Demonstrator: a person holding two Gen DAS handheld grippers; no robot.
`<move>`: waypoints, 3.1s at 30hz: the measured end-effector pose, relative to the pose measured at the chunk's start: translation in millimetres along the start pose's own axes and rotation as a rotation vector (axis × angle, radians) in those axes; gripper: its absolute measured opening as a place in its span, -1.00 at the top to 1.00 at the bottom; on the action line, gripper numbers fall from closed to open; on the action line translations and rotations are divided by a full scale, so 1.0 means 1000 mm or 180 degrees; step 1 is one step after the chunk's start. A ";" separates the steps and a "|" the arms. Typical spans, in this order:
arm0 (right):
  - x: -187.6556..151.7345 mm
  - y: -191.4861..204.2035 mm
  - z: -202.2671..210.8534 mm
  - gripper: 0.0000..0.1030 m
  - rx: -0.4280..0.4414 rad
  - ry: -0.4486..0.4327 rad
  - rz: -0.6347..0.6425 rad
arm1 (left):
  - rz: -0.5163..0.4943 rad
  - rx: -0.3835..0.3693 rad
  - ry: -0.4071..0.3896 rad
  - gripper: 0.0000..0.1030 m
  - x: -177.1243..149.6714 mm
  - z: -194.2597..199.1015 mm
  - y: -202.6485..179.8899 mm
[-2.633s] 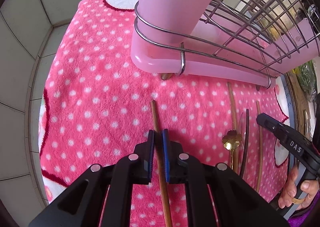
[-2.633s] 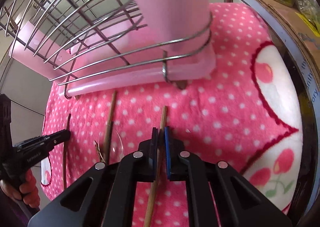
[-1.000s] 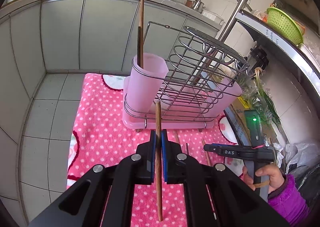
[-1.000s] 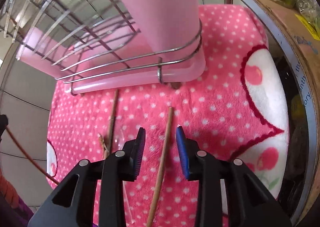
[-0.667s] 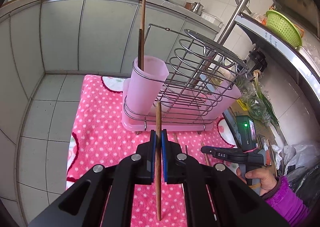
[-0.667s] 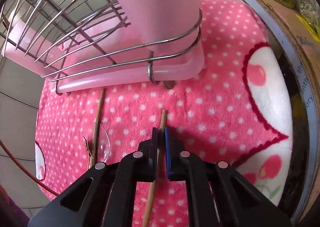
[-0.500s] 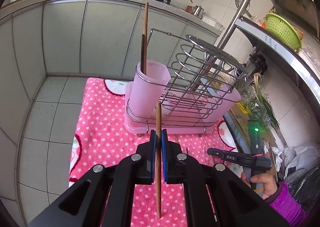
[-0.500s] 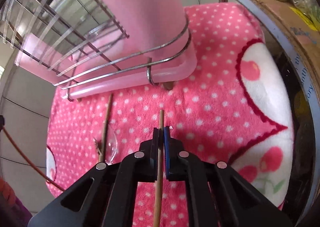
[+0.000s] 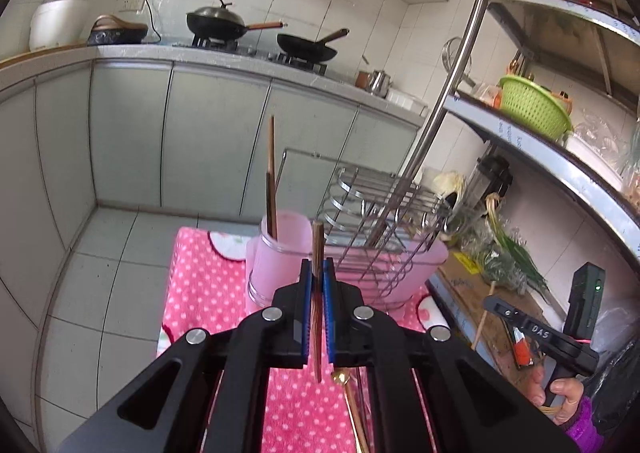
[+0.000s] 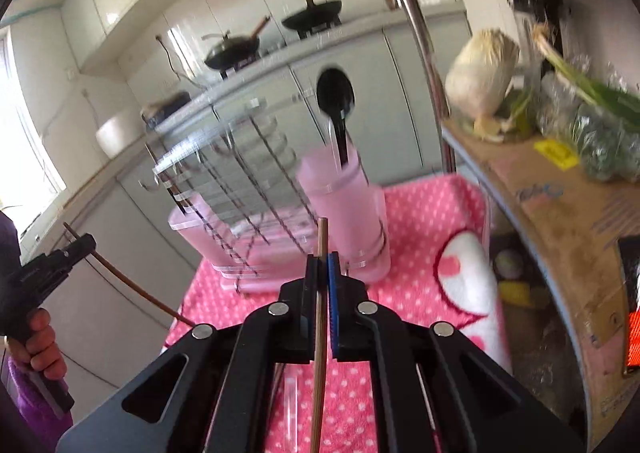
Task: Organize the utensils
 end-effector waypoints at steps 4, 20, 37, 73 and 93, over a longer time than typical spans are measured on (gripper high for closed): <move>0.034 0.010 0.020 0.90 -0.0002 -0.0263 0.0116 | -0.0035 0.0038 -0.0144 0.91 0.020 0.013 -0.002; 0.168 0.047 0.058 0.90 -0.0186 -0.1275 0.0461 | -0.0036 0.0134 -0.0709 0.91 0.131 0.051 -0.003; 0.176 0.026 -0.021 0.90 -0.0393 -0.1210 0.0505 | 0.0038 0.0385 -0.0515 0.91 0.148 -0.020 0.019; 0.116 -0.004 -0.026 0.21 -0.0291 -0.0569 0.0109 | 0.0504 0.0293 -0.0066 0.26 0.096 -0.049 0.044; -0.028 -0.008 -0.062 0.21 0.0106 0.0651 -0.0284 | 0.0362 -0.0095 0.0849 0.22 -0.049 -0.072 0.008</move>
Point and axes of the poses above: each gripper's, at about its wrist camera, not at the fingertips, and z roughly against the way its jaws point, y to its left, x to its top, the point moved 3 cm from there along -z, roughly the way its jaws point, and after that the axes turned 4 degrees about y, right-handed, at the moved point
